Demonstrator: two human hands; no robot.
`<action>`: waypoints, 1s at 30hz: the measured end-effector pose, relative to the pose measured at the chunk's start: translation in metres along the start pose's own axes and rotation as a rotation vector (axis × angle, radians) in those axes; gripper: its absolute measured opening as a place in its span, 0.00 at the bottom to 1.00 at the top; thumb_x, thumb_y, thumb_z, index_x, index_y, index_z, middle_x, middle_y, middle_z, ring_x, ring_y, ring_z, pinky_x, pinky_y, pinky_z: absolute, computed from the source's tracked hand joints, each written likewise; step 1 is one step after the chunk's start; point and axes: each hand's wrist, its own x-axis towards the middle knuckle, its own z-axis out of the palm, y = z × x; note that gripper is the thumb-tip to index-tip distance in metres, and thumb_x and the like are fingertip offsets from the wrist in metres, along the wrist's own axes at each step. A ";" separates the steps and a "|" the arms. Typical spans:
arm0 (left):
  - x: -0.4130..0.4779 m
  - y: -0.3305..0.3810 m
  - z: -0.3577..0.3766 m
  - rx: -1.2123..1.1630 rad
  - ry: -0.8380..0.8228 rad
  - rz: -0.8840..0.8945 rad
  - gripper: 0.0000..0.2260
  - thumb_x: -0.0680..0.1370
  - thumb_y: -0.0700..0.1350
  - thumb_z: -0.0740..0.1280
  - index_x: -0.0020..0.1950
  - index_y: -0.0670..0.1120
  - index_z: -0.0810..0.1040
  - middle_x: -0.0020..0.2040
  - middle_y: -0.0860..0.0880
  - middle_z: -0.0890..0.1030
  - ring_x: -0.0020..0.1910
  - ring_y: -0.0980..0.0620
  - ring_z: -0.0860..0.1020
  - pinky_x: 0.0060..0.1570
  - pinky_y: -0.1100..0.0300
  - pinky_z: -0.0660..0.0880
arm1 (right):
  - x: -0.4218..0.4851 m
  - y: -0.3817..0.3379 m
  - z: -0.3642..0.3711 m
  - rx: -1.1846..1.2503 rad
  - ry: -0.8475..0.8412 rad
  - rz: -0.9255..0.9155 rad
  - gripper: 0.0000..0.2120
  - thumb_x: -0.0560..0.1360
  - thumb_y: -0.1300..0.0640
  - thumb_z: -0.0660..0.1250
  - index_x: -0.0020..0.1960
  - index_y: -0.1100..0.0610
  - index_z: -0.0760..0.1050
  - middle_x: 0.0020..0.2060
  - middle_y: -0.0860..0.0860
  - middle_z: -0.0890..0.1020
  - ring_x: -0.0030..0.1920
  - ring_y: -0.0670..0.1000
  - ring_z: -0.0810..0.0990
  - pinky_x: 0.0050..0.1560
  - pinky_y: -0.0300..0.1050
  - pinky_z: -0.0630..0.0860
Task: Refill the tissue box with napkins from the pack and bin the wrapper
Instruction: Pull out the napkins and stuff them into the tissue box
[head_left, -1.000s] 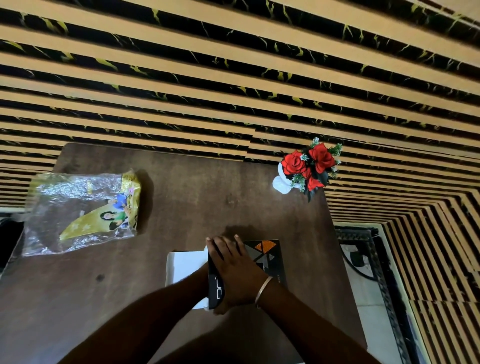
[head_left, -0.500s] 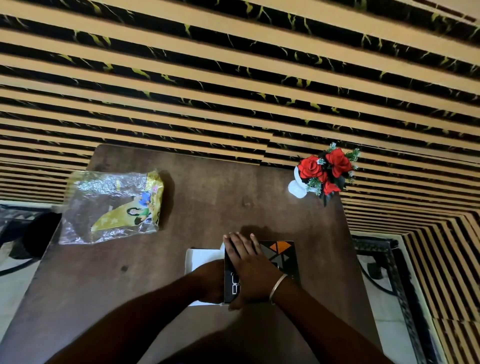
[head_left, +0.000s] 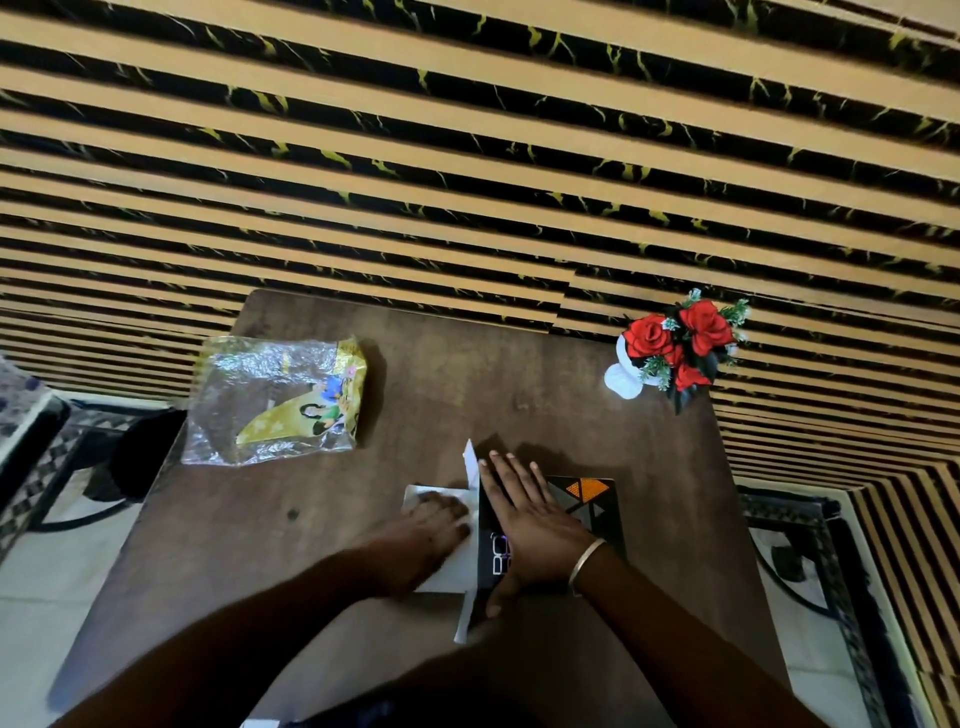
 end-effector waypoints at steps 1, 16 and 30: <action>-0.003 0.002 -0.005 -0.057 0.085 -0.101 0.22 0.79 0.52 0.54 0.72 0.47 0.68 0.73 0.41 0.70 0.73 0.39 0.68 0.70 0.43 0.65 | 0.000 0.001 -0.001 0.004 0.000 -0.004 0.76 0.53 0.26 0.74 0.76 0.54 0.26 0.77 0.53 0.29 0.75 0.54 0.25 0.77 0.61 0.33; -0.029 0.028 0.004 -0.905 0.356 -0.925 0.17 0.75 0.39 0.67 0.63 0.42 0.74 0.56 0.44 0.82 0.52 0.43 0.81 0.48 0.57 0.75 | 0.012 -0.020 0.018 -0.117 0.203 -0.002 0.56 0.60 0.31 0.68 0.78 0.55 0.50 0.77 0.56 0.53 0.79 0.59 0.45 0.76 0.64 0.35; -0.014 0.064 -0.016 -1.465 0.536 -0.944 0.07 0.81 0.51 0.64 0.55 0.50 0.75 0.48 0.49 0.83 0.47 0.49 0.82 0.37 0.61 0.75 | 0.014 -0.010 0.034 -0.019 0.325 0.000 0.42 0.65 0.41 0.65 0.75 0.55 0.59 0.79 0.52 0.52 0.80 0.53 0.41 0.78 0.61 0.38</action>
